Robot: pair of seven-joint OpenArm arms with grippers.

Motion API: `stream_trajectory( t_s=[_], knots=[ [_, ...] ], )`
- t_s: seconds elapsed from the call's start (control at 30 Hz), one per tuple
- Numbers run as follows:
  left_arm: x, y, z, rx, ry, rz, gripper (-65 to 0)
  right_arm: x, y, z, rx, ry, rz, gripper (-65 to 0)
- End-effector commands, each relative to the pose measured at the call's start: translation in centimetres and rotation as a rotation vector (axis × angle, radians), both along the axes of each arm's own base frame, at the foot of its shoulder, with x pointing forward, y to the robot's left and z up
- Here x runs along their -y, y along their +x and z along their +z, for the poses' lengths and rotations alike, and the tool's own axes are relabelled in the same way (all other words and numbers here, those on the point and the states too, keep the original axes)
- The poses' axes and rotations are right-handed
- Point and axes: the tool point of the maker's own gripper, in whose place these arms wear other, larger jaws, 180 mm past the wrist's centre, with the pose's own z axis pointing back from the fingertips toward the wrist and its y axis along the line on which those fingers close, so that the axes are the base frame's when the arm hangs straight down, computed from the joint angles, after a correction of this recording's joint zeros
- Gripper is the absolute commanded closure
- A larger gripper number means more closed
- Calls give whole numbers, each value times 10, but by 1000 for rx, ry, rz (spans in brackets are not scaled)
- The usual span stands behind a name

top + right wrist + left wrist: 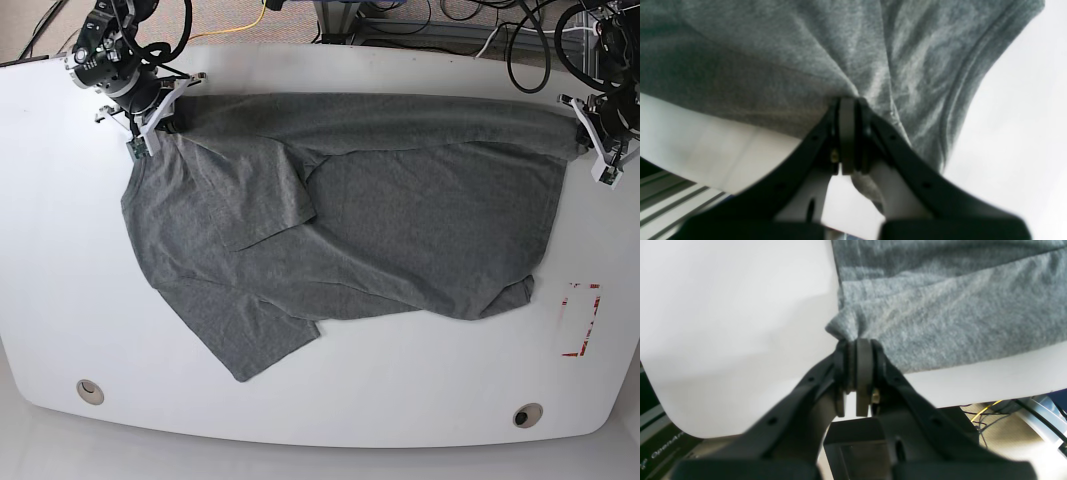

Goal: Layout the t-shirt on the table in an organized manner, then fold the t-shirt properly
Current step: 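Hold the shirt edge taut with both grippers, then drag the held edge with the left gripper along the table, away from the right gripper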

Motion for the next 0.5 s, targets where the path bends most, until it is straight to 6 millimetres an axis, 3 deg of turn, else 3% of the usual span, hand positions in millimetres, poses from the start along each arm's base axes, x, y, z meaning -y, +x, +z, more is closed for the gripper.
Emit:
stream_trajectory(
  t_s=[0.0,0.17,0.47],
  knots=[
    [-4,13,15,50,27,-18,-22,1,13,12,56,-1,3,0],
    [5,29,17,69,25,-54,-21,2,22,13,70,7,-2,0],
    [4,27,10,17,91,-86,-21,4,27,14,79,7,-10,0]
  ],
)
